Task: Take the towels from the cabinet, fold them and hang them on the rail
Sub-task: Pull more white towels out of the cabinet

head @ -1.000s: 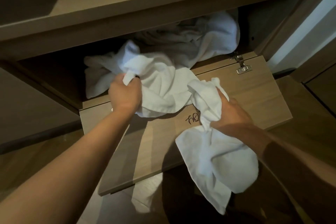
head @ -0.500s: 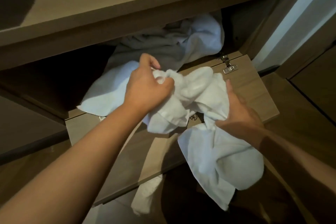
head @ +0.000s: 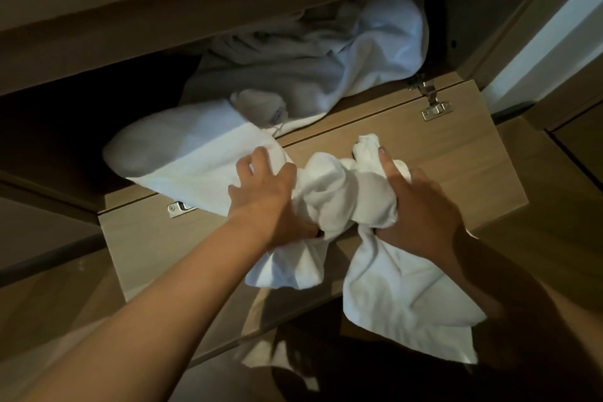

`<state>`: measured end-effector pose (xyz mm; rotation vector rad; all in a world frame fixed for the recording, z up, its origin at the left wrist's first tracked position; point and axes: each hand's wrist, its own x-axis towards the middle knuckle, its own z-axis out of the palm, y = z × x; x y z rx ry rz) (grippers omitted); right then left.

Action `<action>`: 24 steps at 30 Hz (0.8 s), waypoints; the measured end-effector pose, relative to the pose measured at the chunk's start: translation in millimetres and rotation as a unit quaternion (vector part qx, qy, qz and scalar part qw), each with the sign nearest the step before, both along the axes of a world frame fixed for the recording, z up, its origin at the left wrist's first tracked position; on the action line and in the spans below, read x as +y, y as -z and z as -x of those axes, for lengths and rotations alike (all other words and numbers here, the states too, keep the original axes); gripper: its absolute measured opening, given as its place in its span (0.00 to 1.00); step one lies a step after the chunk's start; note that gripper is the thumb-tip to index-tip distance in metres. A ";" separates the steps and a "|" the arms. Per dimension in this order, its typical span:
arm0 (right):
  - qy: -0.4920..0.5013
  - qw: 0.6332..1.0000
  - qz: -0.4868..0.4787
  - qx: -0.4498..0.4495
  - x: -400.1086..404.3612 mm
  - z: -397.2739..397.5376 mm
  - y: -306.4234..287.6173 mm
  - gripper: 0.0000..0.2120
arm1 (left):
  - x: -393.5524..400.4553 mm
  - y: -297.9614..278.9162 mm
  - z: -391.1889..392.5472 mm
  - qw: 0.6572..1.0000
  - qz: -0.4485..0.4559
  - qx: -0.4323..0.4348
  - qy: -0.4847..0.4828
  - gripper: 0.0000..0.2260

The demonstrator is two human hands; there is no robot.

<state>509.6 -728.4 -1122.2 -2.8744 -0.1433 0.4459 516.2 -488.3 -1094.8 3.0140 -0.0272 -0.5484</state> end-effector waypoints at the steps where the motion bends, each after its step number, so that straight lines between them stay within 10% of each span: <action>1: 0.008 1.000 0.013 0.004 2.9 1.0 0.9 0.57 | -2.9 -0.1 -1.2 1.000 0.000 -0.013 -0.001 0.44; 11: 0.033 0.999 -0.031 -0.018 1.7 13.1 -44.6 0.53 | -12.4 -18.8 30.7 0.974 0.181 -0.117 -0.071 0.27; 24: 0.069 0.993 -0.091 0.013 -0.4 52.2 -323.7 0.50 | -18.2 -300.5 56.2 0.891 0.350 -0.040 -0.285 0.21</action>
